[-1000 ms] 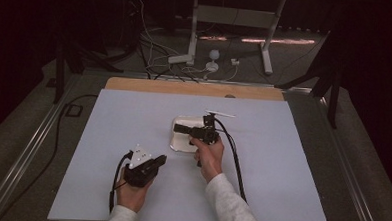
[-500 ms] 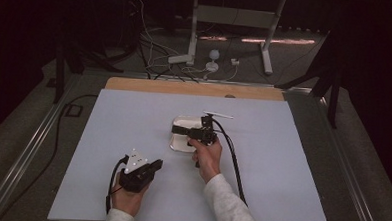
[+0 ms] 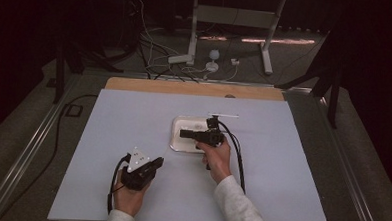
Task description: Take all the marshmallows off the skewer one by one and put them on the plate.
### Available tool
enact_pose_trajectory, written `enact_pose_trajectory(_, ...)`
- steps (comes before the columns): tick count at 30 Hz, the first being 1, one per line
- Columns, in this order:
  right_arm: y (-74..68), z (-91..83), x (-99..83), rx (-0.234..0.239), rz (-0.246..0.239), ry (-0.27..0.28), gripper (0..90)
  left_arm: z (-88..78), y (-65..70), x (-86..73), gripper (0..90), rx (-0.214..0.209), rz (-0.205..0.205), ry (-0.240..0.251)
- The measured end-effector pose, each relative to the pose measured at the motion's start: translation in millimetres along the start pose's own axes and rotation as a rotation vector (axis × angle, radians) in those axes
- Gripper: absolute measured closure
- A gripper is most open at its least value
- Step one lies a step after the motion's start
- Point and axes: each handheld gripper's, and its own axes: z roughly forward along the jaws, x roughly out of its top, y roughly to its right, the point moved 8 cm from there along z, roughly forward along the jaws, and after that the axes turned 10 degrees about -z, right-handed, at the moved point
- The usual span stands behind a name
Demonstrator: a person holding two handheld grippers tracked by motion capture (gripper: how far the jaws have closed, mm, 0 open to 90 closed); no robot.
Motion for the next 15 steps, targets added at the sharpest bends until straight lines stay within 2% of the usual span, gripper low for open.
enact_pose_trajectory(5,-1.0,-3.0,-5.6,0.005,-0.02,-0.029,75.8,2.8,-3.5,1.5,90.0,0.004,0.01,-0.01)
enact_pose_trajectory(7,-1.8,-5.1,-5.2,0.027,0.0,-0.022,72.1,4.6,-3.8,1.0,90.0,0.005,0.015,-0.016)
enact_pose_trajectory(11,1.3,-8.0,-5.1,0.031,0.017,-0.024,63.0,8.8,-0.1,-0.4,90.0,-0.012,0.028,-0.028)
enact_pose_trajectory(15,5.6,-9.4,-3.6,0.056,0.068,0.003,51.2,12.3,4.8,-2.7,90.0,-0.027,0.042,-0.043)
